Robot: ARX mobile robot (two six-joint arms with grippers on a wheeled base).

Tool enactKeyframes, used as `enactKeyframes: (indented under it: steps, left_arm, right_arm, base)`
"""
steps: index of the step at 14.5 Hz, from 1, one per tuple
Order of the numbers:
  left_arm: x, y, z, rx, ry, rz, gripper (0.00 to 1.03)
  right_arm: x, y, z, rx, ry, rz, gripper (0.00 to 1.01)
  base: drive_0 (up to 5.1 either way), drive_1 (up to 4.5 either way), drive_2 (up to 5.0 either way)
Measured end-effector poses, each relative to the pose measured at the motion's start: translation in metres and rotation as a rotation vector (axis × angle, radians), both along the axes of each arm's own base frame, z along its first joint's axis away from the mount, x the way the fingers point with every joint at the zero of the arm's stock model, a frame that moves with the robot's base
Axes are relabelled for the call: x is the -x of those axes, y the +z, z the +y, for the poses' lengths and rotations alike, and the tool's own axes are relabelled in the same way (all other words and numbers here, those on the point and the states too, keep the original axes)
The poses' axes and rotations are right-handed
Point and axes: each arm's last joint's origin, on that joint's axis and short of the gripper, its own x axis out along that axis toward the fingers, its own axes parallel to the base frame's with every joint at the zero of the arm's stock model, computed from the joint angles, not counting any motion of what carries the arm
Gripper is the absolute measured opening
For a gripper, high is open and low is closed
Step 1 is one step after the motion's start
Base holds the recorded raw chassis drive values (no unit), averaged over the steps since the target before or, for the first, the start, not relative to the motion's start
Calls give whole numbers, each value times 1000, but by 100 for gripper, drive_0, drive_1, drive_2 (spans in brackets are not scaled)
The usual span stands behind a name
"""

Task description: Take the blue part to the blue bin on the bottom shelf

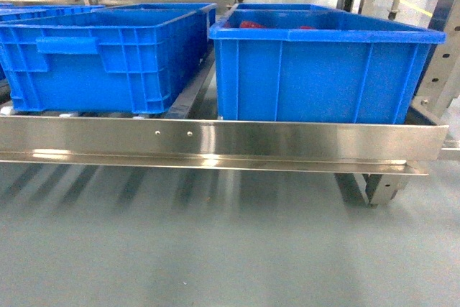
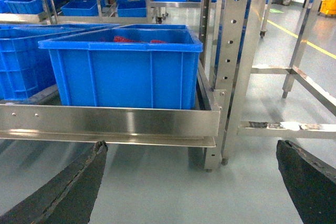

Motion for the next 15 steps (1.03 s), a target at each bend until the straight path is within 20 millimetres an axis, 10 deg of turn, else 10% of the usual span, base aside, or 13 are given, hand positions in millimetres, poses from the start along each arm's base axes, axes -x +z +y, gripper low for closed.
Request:
enactKeyframes:
  steps: [5, 15]
  left_arm:
    - [0, 0, 0, 0, 0, 0, 44]
    - [0, 0, 0, 0, 0, -1, 44]
  right_arm:
    - [0, 0, 0, 0, 0, -1, 98]
    - [0, 0, 0, 0, 0, -2, 98]
  base:
    - [0, 0, 0]
    - [-11, 419, -441]
